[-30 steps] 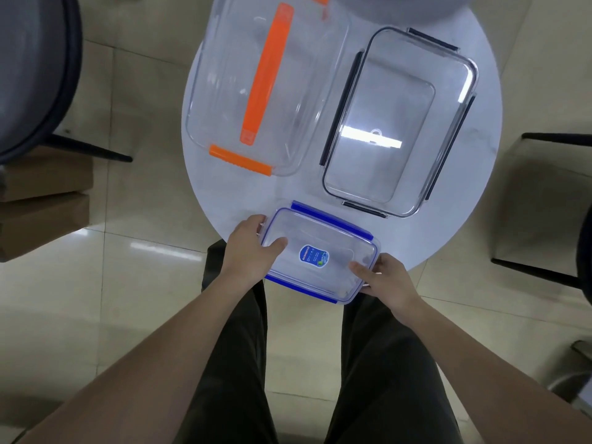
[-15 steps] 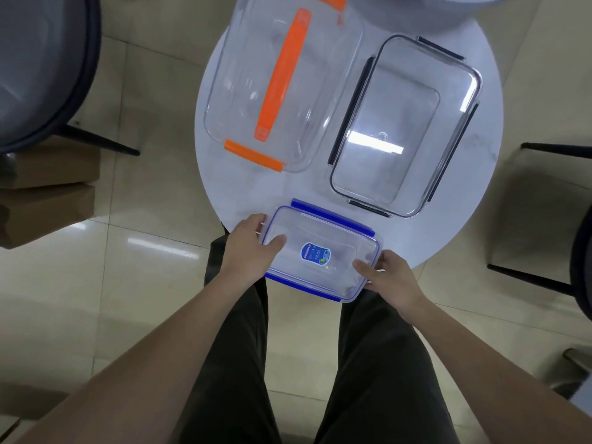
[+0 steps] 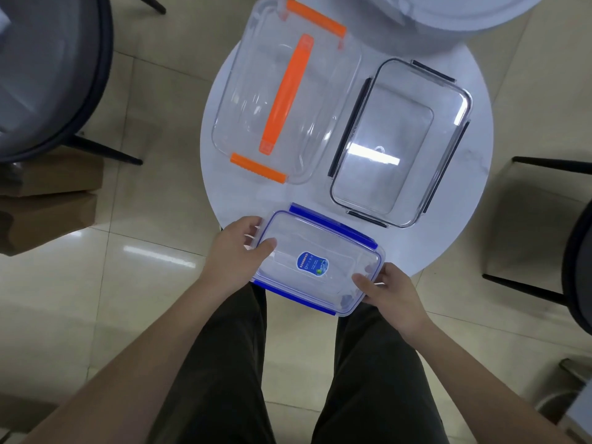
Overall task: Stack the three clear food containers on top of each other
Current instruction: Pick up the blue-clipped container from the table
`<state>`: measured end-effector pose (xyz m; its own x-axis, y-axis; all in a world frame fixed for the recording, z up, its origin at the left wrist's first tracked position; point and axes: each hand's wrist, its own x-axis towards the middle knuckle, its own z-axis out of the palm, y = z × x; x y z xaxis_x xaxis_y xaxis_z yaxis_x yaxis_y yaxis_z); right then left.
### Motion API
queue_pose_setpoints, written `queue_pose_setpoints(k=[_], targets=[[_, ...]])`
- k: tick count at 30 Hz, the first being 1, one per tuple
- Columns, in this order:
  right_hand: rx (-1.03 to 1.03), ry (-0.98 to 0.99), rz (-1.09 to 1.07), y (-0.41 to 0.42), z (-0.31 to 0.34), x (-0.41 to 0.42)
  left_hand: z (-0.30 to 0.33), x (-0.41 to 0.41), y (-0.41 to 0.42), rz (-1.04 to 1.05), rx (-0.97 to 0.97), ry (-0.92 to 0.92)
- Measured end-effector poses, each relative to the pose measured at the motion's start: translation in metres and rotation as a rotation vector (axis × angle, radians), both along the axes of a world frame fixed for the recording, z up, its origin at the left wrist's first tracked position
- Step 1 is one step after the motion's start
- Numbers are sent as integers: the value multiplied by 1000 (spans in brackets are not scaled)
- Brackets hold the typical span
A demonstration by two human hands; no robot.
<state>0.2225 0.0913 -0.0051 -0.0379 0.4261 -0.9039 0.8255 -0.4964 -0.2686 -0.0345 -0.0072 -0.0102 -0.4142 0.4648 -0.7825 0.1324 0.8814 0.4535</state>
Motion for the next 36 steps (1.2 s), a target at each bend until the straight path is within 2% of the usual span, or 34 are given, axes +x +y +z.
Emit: queue_pose_setpoints(k=[10, 21, 36], targets=[[61, 25, 9, 16, 40, -14, 44, -26, 20, -55, 33, -18], [183, 90, 99, 54, 85, -33, 77, -48, 41, 3, 77, -88], [270, 193, 121, 87, 97, -66, 95, -75, 67, 111, 183, -125]])
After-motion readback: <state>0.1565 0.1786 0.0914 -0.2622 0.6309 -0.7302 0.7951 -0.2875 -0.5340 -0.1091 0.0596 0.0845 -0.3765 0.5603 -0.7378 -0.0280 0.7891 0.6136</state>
